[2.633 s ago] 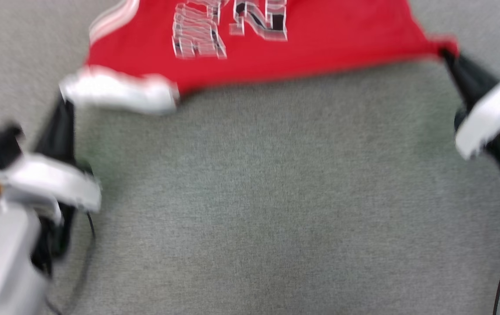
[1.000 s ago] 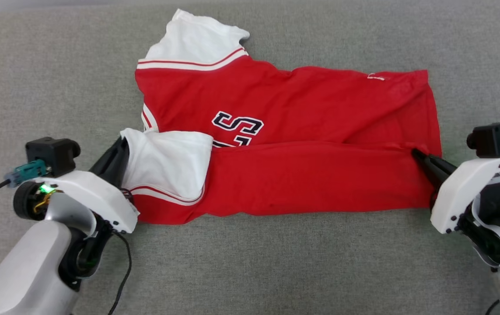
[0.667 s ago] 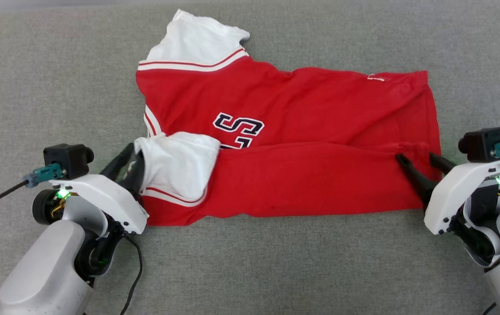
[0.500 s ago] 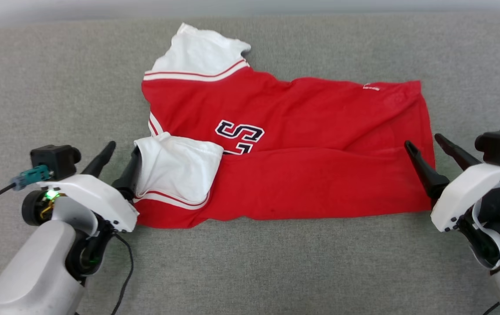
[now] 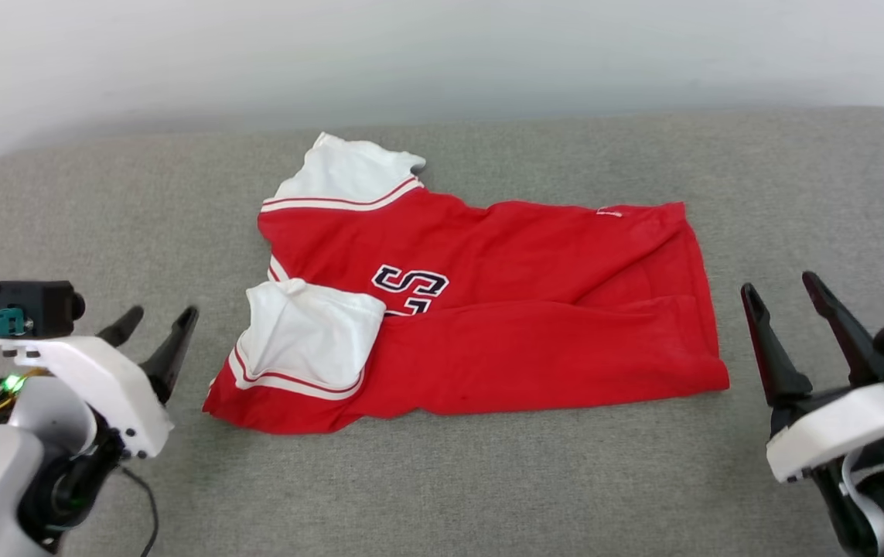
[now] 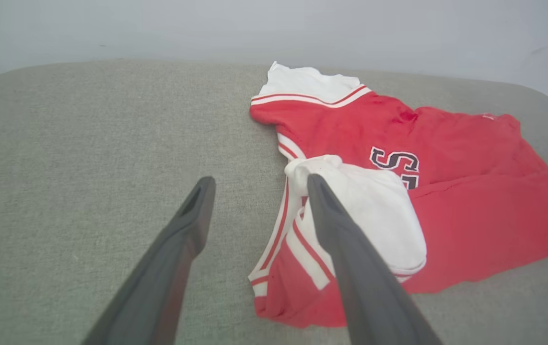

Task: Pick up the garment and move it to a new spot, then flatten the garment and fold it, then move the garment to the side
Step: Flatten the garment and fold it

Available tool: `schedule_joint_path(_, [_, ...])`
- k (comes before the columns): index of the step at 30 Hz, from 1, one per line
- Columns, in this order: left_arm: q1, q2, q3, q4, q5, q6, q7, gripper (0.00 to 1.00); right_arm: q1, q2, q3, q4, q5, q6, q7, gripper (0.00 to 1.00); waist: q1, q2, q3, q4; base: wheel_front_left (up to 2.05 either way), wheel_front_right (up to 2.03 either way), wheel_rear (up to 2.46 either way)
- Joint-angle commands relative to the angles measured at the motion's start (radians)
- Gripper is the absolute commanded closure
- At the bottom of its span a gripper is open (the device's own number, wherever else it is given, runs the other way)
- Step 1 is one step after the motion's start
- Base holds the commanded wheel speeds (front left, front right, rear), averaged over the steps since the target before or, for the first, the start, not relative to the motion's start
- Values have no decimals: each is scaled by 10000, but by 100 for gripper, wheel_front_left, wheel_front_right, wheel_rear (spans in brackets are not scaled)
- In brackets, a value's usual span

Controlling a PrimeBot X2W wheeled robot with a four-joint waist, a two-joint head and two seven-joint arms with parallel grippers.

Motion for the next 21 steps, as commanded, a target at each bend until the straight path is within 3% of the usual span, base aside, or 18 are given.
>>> schedule_joint_path(1, [155, 68, -47, -56, -59, 43, 160, 0, 159, 87, -63, -135, -130, -7, 17, 0, 0, 0, -82, -86, 0, 0, 0])
schedule_joint_path(6, [578, 707, -298, -670, -666, 280, 1900, 0, 1023, 717, -403, -1434, -642, -7, 289, 0, 0, 0, -111, -317, 0, 0, 0])
schedule_joint_path(9, [854, 807, -447, -774, -1005, 458, 2557, 0, 1322, 958, -427, -1984, -814, -7, 477, 0, 0, 0, -21, -526, 0, 0, 0])
schedule_joint_path(21, [41, 174, -588, 697, -1192, 544, 2989, 0, 1120, 1078, -298, -2637, -623, -7, 814, 0, 0, 0, 1067, -1089, 0, 0, 0])
